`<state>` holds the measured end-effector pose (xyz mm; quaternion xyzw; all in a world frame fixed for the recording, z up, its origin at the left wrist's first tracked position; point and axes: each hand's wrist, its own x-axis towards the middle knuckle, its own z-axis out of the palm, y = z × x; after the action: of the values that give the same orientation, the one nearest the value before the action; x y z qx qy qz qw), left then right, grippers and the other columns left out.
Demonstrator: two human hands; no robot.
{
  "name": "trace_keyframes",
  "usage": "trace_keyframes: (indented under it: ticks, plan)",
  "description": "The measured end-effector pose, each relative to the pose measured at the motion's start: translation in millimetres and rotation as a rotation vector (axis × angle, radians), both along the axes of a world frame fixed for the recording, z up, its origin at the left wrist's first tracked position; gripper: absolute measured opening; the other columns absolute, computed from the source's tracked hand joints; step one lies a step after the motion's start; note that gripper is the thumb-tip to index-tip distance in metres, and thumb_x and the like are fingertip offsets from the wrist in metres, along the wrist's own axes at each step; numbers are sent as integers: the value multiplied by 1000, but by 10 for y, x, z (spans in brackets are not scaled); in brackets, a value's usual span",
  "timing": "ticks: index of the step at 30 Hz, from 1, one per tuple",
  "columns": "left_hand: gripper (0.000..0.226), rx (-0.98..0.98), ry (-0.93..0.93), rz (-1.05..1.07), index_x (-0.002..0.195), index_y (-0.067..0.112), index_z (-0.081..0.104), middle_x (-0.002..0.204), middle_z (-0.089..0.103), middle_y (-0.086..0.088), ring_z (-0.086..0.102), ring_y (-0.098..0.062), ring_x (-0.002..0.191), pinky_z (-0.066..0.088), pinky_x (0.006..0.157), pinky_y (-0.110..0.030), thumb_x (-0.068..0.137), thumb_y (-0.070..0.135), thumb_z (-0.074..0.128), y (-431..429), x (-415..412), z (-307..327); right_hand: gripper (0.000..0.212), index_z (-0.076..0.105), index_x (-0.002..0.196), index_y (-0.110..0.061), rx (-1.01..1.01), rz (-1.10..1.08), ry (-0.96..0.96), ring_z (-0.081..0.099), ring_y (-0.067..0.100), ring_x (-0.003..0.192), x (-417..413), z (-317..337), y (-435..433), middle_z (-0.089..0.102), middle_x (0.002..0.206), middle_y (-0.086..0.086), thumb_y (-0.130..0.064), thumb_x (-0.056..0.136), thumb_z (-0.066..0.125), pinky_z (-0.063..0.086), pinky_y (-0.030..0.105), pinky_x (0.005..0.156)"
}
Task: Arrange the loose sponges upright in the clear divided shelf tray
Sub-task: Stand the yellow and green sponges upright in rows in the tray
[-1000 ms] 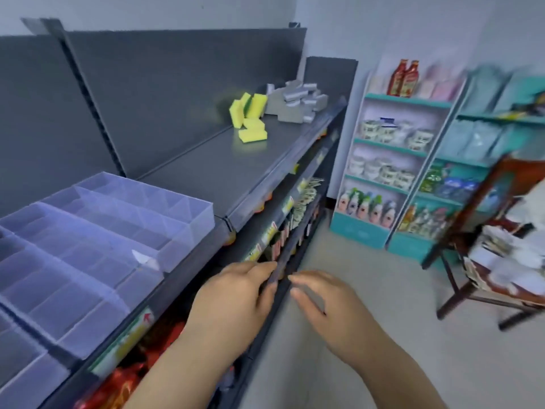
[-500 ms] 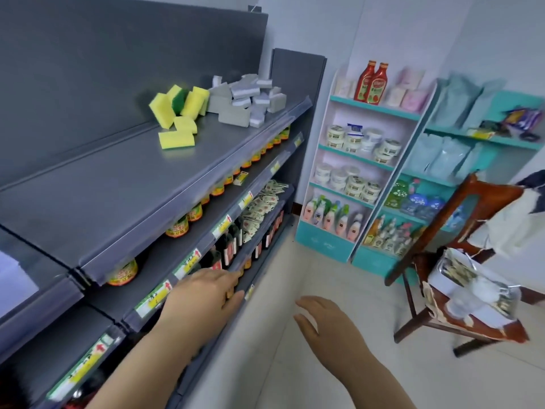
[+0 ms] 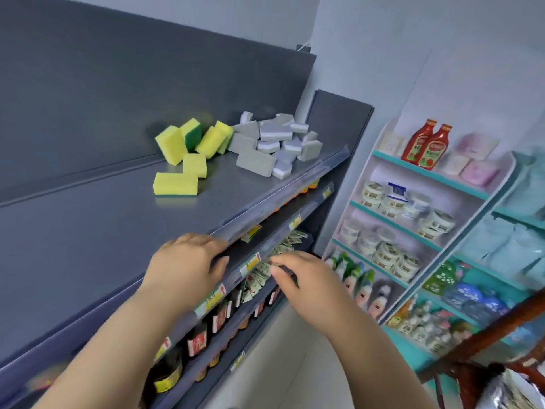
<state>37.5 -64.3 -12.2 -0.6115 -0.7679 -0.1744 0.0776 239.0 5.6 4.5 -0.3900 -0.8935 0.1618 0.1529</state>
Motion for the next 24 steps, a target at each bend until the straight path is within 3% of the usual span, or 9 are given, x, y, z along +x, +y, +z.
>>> trace_keyframes:
  ticks: [2, 5, 11, 16, 18, 20, 24]
  plan:
    - [25, -1, -17, 27, 109, 28, 67, 107, 68, 7, 61, -25, 100, 48, 79, -34, 85, 33, 61, 328, -190, 51, 35, 54, 124, -28, 16, 23, -34, 51, 7, 110, -147, 67, 387, 57, 123, -10, -42, 95, 40, 41, 23, 93]
    - [40, -75, -31, 110, 133, 34, 48, 135, 50, 12, 43, -17, 125, 39, 96, -31, 94, 42, 42, 827, -467, 140, 34, 56, 123, -27, 18, 44, -32, 51, 7, 110, -334, 143, 965, 58, 121, -10, -40, 95, 41, 41, 24, 94]
    - [44, -198, 1, 267, 137, 36, 41, 142, 40, 11, 35, -16, 131, 38, 98, -33, 94, 46, 38, 1419, -845, 143, 31, 57, 121, -27, -65, 124, 48, 51, 5, 109, -666, 2, 1735, 59, 116, -11, -38, 94, 44, 43, 25, 93]
    - [55, -375, 0, 492, 144, 36, 22, 149, 26, 3, 25, -24, 136, 34, 103, -38, 94, 53, 34, 1672, -1074, 11, 29, 59, 119, -26, -128, 283, 112, 51, 4, 108, -1096, -28, 2287, 58, 118, -13, -33, 95, 46, 42, 26, 94]
    - [54, -346, -89, 516, 144, 35, 27, 149, 27, 3, 25, -26, 136, 35, 105, -39, 93, 49, 39, 1823, -1079, -30, 28, 60, 118, -25, -133, 377, 129, 50, 5, 112, -1314, -11, 2544, 59, 119, -11, -31, 95, 46, 42, 28, 96]
    - [46, -245, -163, 478, 136, 34, 43, 143, 39, 7, 34, -25, 129, 36, 104, -36, 92, 45, 46, 1978, -998, -48, 27, 61, 117, -22, -121, 474, 132, 51, 7, 112, -1513, 15, 2782, 60, 118, -9, -29, 94, 47, 42, 30, 96]
    - [31, -104, -140, 512, 120, 33, 58, 125, 55, 10, 46, -23, 112, 46, 88, -39, 93, 40, 47, 2238, -846, -5, 26, 63, 114, -21, -113, 653, 77, 50, 10, 112, -1880, 124, 3179, 59, 118, -8, -27, 94, 46, 43, 34, 94]
